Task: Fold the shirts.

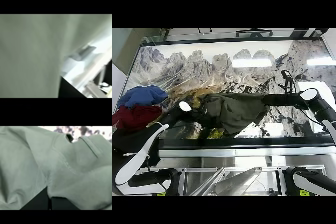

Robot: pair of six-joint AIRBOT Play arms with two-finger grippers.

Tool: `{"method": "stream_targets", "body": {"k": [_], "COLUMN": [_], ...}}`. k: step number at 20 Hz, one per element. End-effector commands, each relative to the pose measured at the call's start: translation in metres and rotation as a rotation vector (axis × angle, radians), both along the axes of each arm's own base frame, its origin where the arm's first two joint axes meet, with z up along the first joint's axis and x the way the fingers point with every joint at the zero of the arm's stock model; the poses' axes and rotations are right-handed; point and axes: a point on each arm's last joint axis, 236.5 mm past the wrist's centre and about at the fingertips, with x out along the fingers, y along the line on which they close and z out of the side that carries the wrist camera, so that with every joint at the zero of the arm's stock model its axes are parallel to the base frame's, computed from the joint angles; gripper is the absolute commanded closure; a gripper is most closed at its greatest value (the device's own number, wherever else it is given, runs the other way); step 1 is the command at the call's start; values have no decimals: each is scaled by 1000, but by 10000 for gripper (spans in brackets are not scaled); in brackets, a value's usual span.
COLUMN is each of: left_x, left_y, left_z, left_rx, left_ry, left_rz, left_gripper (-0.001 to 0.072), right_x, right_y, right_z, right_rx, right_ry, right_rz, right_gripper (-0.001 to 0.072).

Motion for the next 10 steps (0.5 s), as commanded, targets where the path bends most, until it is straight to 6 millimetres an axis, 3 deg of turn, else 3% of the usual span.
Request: {"method": "stream_targets", "body": {"k": [1, 3, 5, 7, 8, 10], "left_x": [19, 30, 32, 24, 13, -11], "left_y": [8, 24, 46, 73, 86, 101], "left_z": [97, 195, 301, 398, 439, 488], "left_rx": [-114, -238, -363, -419, -418, -376], "left_ry": [-133, -294, -514, -780, -911, -1095], "left_rz": [-54, -28, 21, 87, 113, 136], "left_gripper": [697, 691, 691, 690, 690, 690], "right_x": [0, -2, -13, -43, -65, -109], "right_y": [-11, -24, -37, -42, -38, -29], "right_z": [39, 112, 212, 313, 356, 418], "right_rx": [6, 1, -27, -60, -70, -74], "right_ry": [-81, -243, -490, -746, -855, -1021], "right_rz": [-15, -30, -62, -90, -86, -76], "right_gripper": [696, 697, 696, 696, 696, 696]}}
